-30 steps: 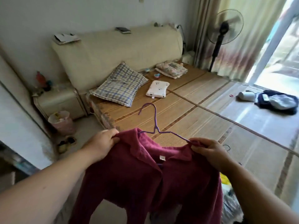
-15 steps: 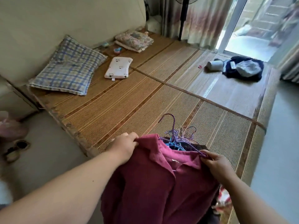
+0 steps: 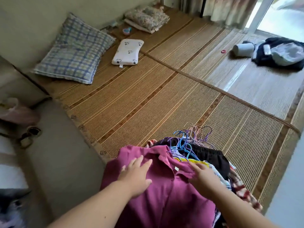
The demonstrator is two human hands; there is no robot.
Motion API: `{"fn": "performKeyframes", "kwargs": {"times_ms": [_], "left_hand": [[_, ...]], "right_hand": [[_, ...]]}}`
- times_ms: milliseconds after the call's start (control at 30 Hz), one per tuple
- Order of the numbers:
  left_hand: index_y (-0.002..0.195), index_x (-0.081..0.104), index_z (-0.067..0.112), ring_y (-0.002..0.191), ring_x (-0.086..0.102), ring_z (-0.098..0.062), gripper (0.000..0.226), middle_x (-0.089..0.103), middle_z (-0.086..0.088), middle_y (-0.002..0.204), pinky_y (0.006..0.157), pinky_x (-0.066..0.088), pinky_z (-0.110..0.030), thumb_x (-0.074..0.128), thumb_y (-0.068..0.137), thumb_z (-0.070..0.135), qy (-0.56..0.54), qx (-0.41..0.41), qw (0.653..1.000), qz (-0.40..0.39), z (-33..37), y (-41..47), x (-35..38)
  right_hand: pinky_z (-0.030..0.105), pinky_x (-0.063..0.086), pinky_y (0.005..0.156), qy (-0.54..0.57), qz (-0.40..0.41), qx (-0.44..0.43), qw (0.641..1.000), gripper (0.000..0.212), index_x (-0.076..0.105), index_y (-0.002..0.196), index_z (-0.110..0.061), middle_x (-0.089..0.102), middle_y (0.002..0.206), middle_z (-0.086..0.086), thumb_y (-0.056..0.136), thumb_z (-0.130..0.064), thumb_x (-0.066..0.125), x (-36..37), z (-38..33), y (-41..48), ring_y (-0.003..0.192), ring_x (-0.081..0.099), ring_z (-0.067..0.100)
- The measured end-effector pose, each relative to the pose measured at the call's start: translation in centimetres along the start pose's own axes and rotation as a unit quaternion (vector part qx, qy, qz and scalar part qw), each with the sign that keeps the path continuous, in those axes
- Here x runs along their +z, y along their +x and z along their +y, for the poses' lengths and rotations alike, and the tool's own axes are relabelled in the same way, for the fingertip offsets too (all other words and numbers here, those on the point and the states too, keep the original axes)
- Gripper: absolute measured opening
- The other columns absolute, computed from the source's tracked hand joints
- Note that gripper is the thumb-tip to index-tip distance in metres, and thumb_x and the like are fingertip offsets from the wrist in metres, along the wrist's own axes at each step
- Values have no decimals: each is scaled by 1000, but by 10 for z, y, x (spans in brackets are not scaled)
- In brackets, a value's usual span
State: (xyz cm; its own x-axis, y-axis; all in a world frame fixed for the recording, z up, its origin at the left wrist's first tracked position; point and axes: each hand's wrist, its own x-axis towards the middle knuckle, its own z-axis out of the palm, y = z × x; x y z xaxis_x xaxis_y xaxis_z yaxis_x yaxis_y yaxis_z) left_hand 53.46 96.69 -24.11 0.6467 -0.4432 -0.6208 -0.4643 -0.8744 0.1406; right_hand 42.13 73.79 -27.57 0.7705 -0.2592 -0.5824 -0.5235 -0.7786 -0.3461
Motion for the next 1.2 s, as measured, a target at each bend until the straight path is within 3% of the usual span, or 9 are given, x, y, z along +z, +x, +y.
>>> {"fn": "performKeyframes", "kwargs": {"times_ms": [167,367,600,833,1000,1100,1200], "left_hand": [[149,14,36,146,5,-22,72,4,-3,160,115,14,-47,50,87,49,-34,-20,997,68,-28,-19,-38],[146,23,39,144,14,-21,68,8,0,159,115,17,-37,53,86,47,-115,-67,968,211,-90,-94,-103],[144,28,40,142,21,-21,67,16,4,158,114,25,-38,56,84,49,-140,-220,892,369,-191,-247,-137],[142,30,38,142,19,-19,64,21,1,156,112,26,-42,51,83,52,-95,-350,816,449,-270,-414,-121],[139,32,40,142,17,-20,63,13,3,157,112,24,-46,51,81,54,-59,-431,764,477,-294,-513,-104],[140,30,41,142,18,-22,65,10,5,157,113,24,-43,51,81,57,-65,-473,723,499,-302,-562,-102],[141,30,42,143,15,-20,65,10,7,157,114,24,-43,52,81,57,-46,-511,676,530,-309,-604,-109]], "right_hand": [[36,40,104,-30,11,-79,996,57,34,142,-38,31,150,2,88,-41,51,-29,-70,14,134,37,24],[35,35,108,-45,81,-277,956,59,34,142,-35,38,144,-1,87,-42,55,-68,-215,2,132,37,21],[32,35,108,-43,90,-491,866,61,31,143,-39,36,145,-4,88,-39,56,-55,-406,-83,132,36,18],[33,33,109,-46,89,-636,765,60,35,140,-42,36,146,-8,85,-41,60,-3,-564,-197,133,36,15],[31,36,106,-46,82,-709,698,55,41,137,-40,37,146,-6,85,-40,61,22,-642,-274,130,40,15],[31,43,95,-55,77,-745,660,55,40,135,-40,41,141,-6,83,-41,60,29,-678,-317,110,56,17],[32,44,97,-33,66,-781,619,59,37,137,-39,43,138,-5,83,-42,61,33,-714,-359,118,53,19]]}}
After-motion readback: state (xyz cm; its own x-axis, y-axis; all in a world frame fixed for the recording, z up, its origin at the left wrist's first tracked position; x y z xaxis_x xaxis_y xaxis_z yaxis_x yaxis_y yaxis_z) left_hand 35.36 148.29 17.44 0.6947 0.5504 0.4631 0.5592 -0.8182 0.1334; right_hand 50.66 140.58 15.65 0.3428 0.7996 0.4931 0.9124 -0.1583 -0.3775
